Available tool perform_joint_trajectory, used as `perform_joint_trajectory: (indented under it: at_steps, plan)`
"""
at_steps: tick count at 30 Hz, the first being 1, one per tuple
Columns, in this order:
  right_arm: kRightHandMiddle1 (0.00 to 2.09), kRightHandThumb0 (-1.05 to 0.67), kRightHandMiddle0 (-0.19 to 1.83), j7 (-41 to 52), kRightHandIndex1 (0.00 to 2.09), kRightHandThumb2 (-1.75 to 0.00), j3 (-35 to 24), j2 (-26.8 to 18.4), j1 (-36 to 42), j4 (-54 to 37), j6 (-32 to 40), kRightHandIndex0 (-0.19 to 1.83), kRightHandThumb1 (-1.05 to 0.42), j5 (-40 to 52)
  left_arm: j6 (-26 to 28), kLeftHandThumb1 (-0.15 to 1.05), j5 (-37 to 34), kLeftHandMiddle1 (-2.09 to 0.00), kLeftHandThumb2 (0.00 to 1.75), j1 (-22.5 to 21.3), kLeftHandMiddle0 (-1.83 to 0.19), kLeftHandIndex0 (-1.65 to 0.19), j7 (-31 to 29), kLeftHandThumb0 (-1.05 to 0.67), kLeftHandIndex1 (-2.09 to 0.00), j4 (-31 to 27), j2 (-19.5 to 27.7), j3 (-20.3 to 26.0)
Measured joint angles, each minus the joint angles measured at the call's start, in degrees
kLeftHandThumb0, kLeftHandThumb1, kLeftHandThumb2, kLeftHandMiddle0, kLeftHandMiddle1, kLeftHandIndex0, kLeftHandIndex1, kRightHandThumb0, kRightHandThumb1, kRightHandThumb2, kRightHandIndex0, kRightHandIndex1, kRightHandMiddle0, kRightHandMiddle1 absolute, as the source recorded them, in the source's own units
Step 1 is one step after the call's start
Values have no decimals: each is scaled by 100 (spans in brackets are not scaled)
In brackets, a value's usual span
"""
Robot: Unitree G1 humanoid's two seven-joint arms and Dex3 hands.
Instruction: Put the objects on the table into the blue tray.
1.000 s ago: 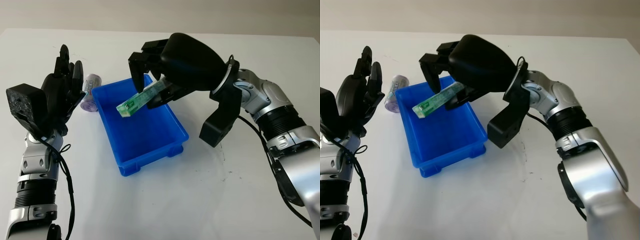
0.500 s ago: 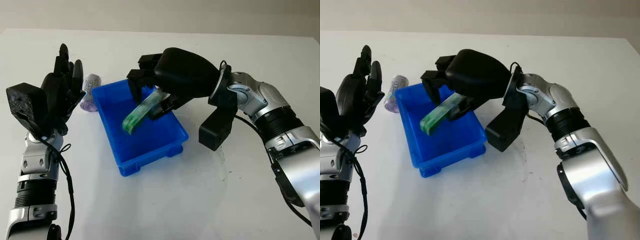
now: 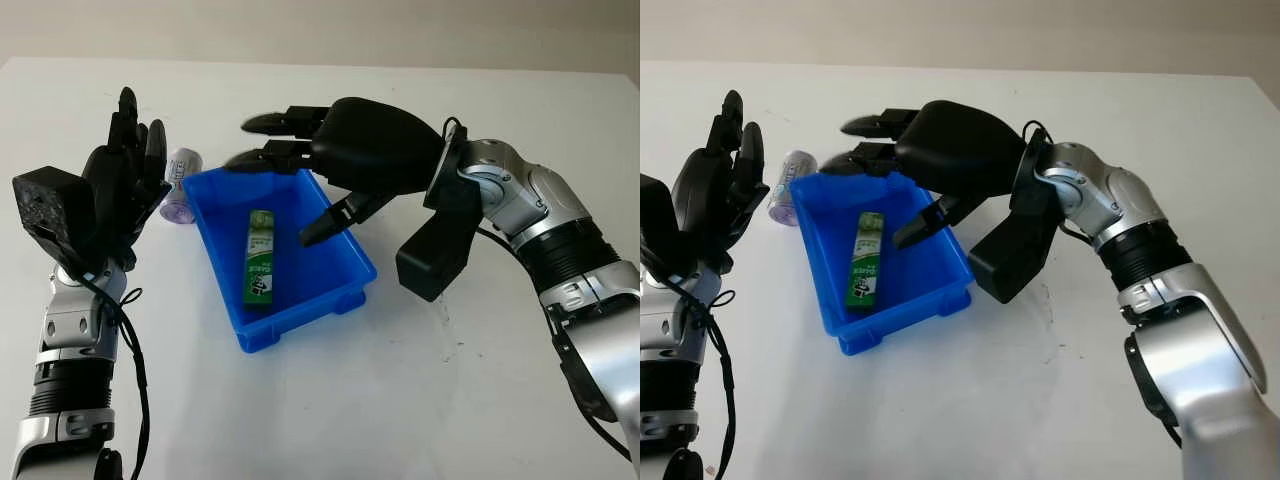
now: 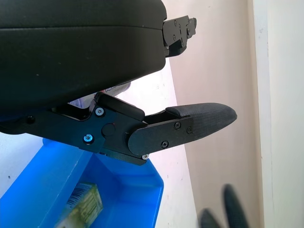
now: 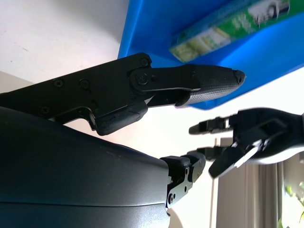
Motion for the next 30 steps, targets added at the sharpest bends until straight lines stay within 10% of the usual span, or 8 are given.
perform_joint_trajectory:
  at_steps: [30]
  plan:
    - [4, -74, -17, 918, 3, -67, -1862, 397, 1346, -919, 4252, -18, -105, 2902, 333, 105, 427, -2, 59, -604, 19, 19, -179, -70, 0, 563, 799, 9]
